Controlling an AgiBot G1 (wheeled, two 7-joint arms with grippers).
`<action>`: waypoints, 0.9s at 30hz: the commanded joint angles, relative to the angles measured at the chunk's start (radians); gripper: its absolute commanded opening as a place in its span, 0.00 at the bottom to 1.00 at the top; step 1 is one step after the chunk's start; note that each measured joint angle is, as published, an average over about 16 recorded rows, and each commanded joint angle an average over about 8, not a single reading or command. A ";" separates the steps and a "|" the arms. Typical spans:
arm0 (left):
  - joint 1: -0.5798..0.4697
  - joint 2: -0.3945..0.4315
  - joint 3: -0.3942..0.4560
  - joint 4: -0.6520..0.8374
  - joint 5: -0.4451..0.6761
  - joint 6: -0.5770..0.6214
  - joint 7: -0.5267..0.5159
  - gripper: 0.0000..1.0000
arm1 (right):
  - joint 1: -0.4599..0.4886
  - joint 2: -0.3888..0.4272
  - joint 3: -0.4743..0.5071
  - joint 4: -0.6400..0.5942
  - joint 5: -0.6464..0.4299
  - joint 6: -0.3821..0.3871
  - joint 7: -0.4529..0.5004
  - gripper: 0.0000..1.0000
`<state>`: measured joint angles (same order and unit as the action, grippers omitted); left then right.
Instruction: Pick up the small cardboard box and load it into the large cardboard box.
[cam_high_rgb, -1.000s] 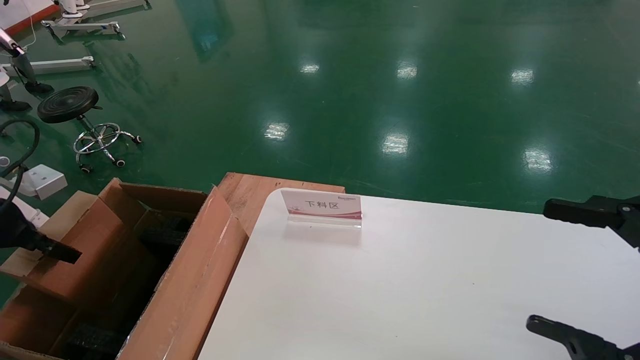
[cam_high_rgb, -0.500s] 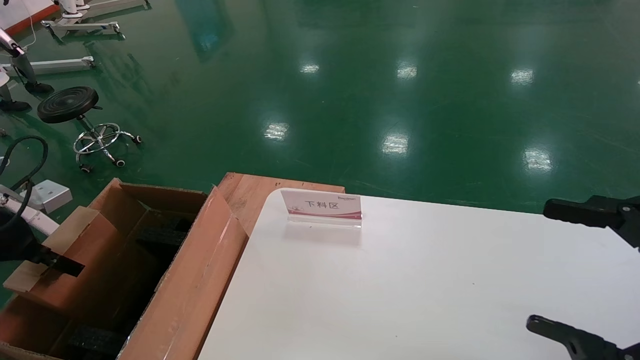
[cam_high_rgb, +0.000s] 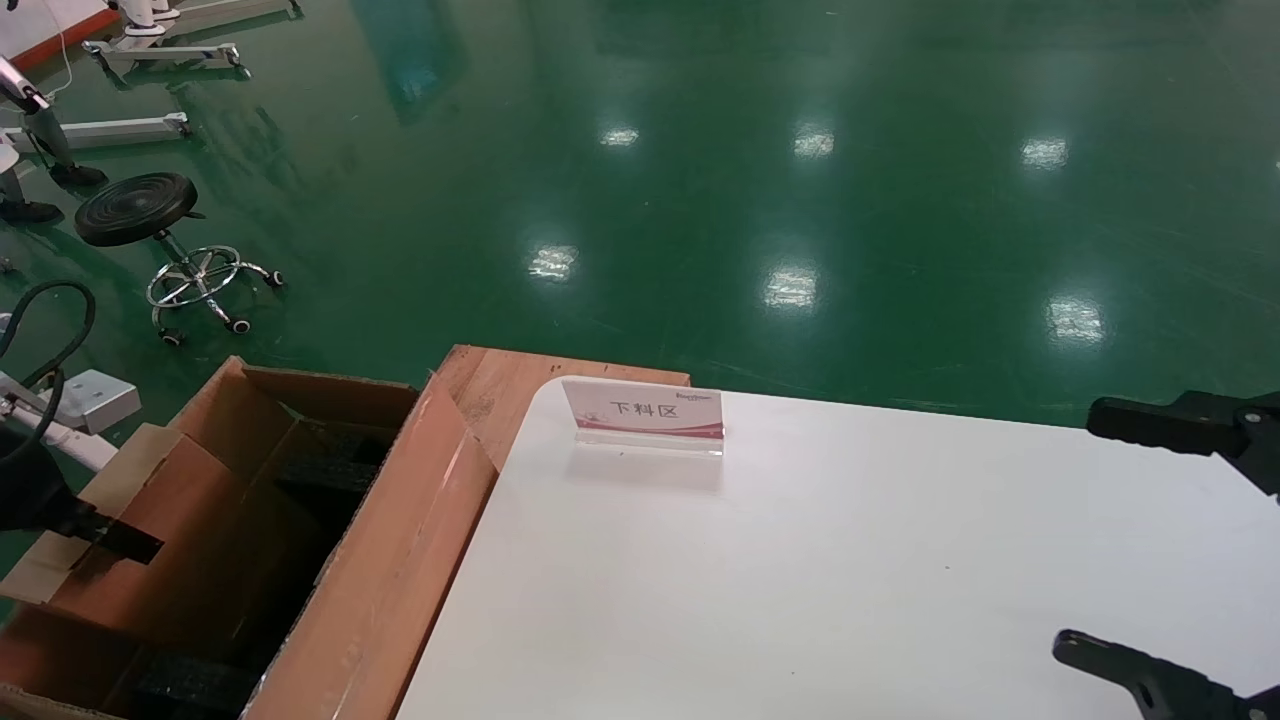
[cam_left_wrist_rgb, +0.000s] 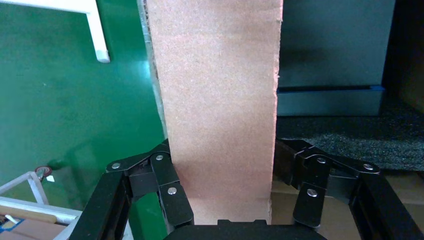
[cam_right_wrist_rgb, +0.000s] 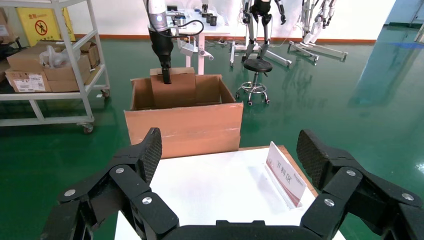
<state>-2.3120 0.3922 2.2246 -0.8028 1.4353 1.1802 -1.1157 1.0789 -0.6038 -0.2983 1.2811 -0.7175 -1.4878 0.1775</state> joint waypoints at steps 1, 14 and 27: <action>-0.001 -0.001 0.000 -0.002 0.000 0.000 0.000 1.00 | 0.000 0.000 0.000 0.000 0.000 0.000 0.000 1.00; -0.006 -0.006 0.000 -0.009 0.005 0.000 0.001 1.00 | 0.000 0.000 0.000 0.000 0.000 0.000 0.000 1.00; -0.008 -0.007 -0.001 -0.011 0.006 0.000 0.002 1.00 | 0.000 0.000 0.000 0.000 0.000 0.000 0.000 1.00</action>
<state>-2.3194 0.3856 2.2236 -0.8158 1.4417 1.1780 -1.1098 1.0790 -0.6038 -0.2985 1.2811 -0.7175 -1.4880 0.1775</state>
